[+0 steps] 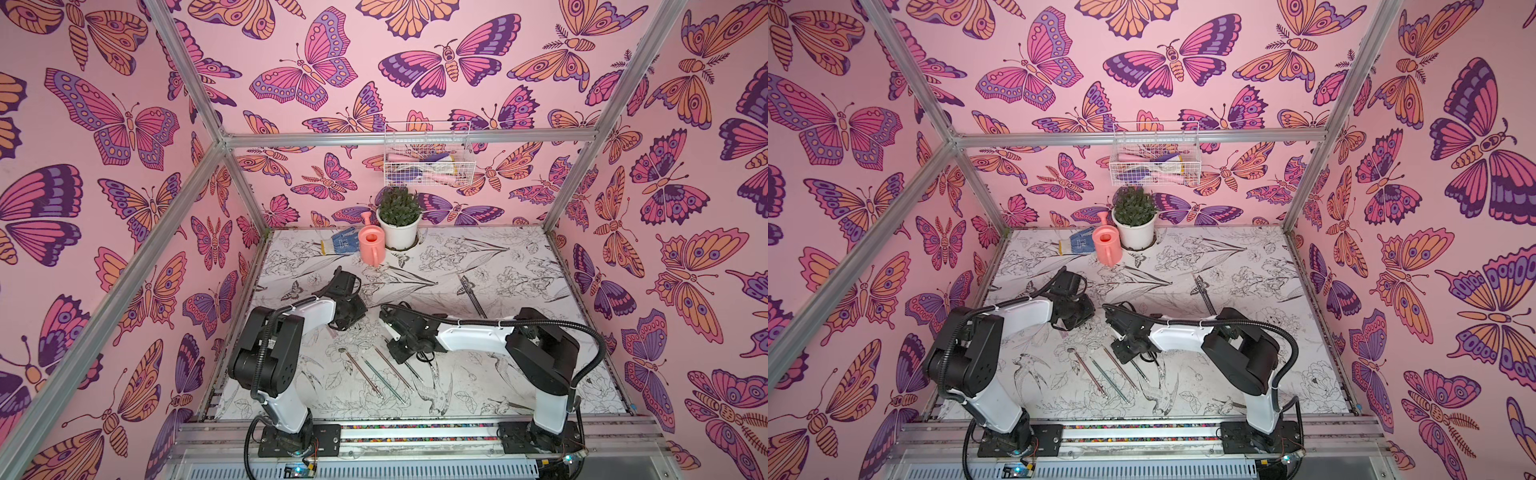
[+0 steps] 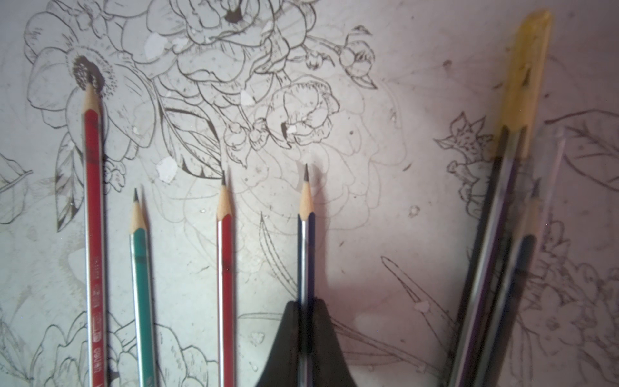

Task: Remove the protective cover of the pencils
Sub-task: Place the pencil at the center of the board.

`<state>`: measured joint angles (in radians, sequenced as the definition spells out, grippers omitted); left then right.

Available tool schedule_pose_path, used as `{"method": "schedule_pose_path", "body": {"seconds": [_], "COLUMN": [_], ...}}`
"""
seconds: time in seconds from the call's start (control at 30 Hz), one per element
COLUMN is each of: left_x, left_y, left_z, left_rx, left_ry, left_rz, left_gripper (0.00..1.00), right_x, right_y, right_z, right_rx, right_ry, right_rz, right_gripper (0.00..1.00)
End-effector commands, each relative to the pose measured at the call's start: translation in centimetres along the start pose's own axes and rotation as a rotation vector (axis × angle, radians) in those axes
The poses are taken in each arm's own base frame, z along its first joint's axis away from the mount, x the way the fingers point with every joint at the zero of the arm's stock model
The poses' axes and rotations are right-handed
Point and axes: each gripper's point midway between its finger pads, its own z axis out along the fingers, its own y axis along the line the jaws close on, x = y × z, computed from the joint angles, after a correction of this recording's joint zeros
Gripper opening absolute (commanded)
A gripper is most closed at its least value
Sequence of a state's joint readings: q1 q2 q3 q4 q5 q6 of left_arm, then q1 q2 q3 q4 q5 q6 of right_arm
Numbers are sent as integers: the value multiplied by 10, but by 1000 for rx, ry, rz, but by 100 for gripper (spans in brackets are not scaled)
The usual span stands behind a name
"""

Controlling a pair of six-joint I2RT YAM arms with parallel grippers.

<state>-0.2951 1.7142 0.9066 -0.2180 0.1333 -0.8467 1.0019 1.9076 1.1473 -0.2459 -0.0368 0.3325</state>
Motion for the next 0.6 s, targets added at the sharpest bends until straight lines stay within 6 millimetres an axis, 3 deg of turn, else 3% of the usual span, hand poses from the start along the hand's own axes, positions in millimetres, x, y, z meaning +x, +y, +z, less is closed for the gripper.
{"method": "schedule_pose_path", "body": {"seconds": [0.0,0.1,0.17,0.33,0.57], "left_x": [17,17,17,17,16], "left_y": [20,16,11,-2,-10], "left_z": [-2,-7,-11,-23,-39], "left_rx": [-78,-64,-52,-18,17], "left_ry": [49,37,28,1,-37], "left_rz": [-10,5,23,62,80], "left_gripper": [25,27,29,37,42], "right_x": [12,12,11,3,-20], "right_y": [-9,-11,-11,-10,-14], "right_z": [7,6,6,0,-37], "right_rx": [43,44,44,36,70], "right_ry": [40,38,35,9,-83], "right_rz": [5,15,15,25,20], "right_gripper": [8,10,18,26,31]}}
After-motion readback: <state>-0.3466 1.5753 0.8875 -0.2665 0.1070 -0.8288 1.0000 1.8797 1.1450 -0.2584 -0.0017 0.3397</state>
